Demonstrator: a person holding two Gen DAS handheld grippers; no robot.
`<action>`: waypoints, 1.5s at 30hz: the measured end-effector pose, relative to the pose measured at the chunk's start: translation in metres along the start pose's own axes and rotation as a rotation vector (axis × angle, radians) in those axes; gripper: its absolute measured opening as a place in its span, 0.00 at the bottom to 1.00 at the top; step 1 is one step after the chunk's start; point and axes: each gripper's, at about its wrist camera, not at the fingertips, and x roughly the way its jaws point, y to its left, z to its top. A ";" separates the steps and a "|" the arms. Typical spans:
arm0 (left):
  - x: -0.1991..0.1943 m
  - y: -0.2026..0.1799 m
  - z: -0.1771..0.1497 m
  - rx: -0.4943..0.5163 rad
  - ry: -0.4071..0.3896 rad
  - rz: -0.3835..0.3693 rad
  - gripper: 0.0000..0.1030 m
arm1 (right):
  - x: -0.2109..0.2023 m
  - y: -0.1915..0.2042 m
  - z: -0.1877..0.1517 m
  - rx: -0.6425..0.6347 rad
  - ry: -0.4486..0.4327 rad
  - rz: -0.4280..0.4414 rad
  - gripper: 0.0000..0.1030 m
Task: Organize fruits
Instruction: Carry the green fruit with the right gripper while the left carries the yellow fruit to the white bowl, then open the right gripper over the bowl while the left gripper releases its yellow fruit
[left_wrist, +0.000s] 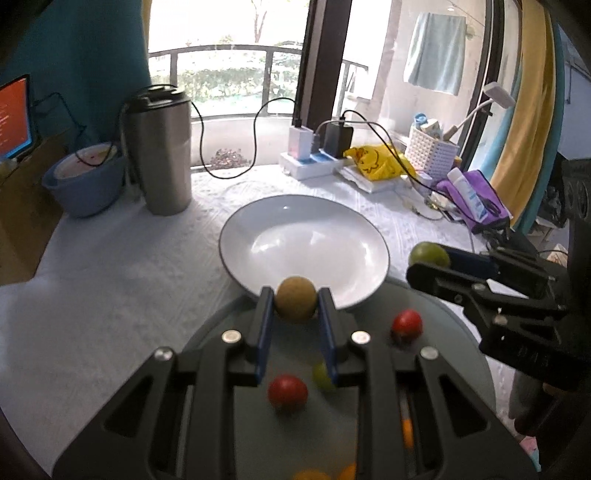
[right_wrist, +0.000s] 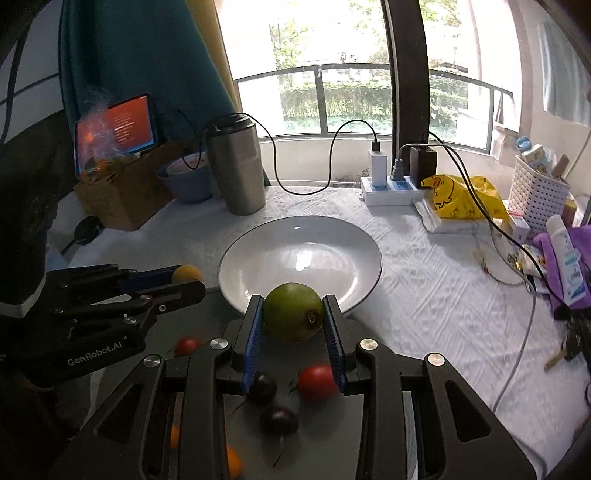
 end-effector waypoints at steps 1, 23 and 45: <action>0.005 0.001 0.003 -0.002 0.001 -0.002 0.24 | 0.004 -0.001 0.002 -0.003 0.002 -0.001 0.33; 0.077 0.037 0.039 -0.080 0.041 -0.027 0.24 | 0.088 -0.017 0.053 -0.041 0.035 0.018 0.33; 0.104 0.042 0.043 -0.099 0.122 -0.013 0.25 | 0.146 -0.032 0.075 0.012 0.178 0.097 0.33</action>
